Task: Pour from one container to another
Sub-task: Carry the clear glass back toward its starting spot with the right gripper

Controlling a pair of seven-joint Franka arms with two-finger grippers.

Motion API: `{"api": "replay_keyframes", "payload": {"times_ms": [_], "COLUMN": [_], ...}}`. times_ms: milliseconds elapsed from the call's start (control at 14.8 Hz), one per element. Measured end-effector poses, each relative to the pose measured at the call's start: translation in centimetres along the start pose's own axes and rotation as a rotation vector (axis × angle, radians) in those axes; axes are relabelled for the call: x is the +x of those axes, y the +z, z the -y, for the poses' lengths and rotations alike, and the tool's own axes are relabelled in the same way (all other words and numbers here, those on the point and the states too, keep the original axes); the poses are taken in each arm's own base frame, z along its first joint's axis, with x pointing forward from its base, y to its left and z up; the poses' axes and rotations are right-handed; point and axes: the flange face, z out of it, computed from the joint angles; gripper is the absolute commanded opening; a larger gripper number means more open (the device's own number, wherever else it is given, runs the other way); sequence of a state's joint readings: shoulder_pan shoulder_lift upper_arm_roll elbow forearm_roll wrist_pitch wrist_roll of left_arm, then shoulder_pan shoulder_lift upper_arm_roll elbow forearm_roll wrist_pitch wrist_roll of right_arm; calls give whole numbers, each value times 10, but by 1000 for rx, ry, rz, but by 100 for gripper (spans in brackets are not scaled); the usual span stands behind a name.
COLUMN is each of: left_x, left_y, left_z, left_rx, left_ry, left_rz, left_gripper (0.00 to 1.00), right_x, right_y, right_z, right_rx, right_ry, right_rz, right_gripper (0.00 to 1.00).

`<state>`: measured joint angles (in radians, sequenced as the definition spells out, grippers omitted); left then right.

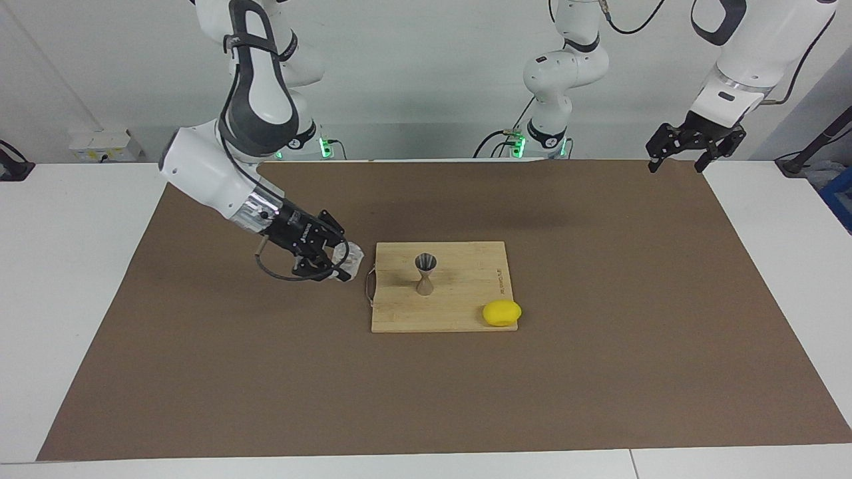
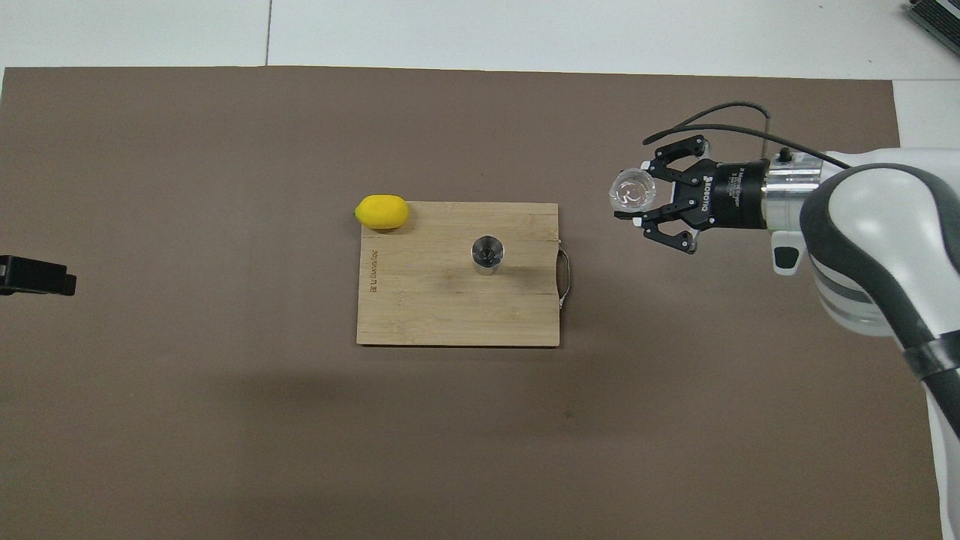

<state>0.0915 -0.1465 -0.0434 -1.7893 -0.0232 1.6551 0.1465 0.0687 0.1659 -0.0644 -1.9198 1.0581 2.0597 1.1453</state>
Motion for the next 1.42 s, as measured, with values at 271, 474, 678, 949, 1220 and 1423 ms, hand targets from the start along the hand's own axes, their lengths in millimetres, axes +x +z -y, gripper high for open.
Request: {"api": "replay_keyframes", "payload": {"times_ms": [271,474,678,949,1220,1423], "left_x": [10,17,18,18,18,22], "left_y": [18,-3,-18,-16,-14,-7], "left_z": [-9,-23,-47,-43,-40,-35], "left_rx": [-13,-10,7,10,9,8], "left_ry": [22,-1,-27,-42,-48,-56], "left_rz": [37,43,30,37,45,60], "left_gripper": [100,100,100,100,100,100], "right_x": [45,76,97,133,173,195], "right_y": [-21,-28,-27,-26,-18,-11], "right_z": [-6,-12,-14,-15,-20,-25], "right_rx": [0,19,26,17,17,5], "right_ry": [-9,-12,-8,-24,-33,-12], "right_rz": [11,24,31,43,100,139], "right_gripper": [0,0,0,0,0,0]}}
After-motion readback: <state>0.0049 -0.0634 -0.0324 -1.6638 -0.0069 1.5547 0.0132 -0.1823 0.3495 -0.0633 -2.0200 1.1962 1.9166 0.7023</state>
